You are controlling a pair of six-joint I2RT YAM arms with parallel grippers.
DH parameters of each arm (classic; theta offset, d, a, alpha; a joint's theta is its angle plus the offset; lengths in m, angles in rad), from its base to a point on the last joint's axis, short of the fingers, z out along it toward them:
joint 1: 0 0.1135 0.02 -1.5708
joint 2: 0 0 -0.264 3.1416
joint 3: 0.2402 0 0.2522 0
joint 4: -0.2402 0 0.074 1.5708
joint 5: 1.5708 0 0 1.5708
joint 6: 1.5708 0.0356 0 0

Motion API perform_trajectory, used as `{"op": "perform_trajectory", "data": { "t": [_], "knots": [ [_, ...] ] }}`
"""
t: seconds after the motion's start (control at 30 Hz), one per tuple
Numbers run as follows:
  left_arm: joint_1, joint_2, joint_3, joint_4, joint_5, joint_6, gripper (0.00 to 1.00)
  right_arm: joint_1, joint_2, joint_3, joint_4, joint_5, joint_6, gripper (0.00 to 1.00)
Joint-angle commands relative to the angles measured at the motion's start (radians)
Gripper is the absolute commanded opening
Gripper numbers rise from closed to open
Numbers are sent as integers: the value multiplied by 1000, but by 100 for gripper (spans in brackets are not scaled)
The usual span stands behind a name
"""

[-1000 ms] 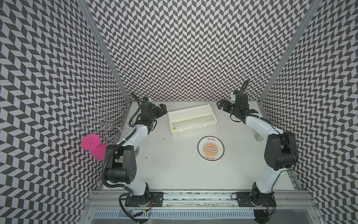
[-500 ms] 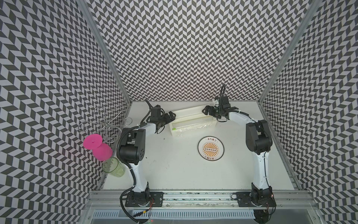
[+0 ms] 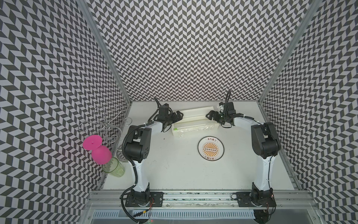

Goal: Wrap the plate with plastic wrap
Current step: Adjust the plastic wrap cutting box at the center of the board.

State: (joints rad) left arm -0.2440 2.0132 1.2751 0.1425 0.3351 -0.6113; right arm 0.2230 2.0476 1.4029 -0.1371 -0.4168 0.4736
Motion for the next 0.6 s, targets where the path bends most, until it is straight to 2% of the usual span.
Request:
{"op": "perform_trajectory", "data": {
  "t": [0.0,0.2,0.33,0.43,0.57],
  "knots": [
    [-90,31,78,22,72,-19,97,-4,-92,-76,64,-53,27,98],
    [-123,110,172,14,85,-39,97,-54,-114,-114,51,-52,21,98],
    [-124,99,159,10,112,-41,96,-68,-156,-124,3,11,7,99],
    [-99,52,109,24,127,-51,98,-94,-194,-131,-56,58,1,100],
    [-15,-25,54,39,145,-86,99,-131,-302,-213,-117,114,6,100]
  ]
}}
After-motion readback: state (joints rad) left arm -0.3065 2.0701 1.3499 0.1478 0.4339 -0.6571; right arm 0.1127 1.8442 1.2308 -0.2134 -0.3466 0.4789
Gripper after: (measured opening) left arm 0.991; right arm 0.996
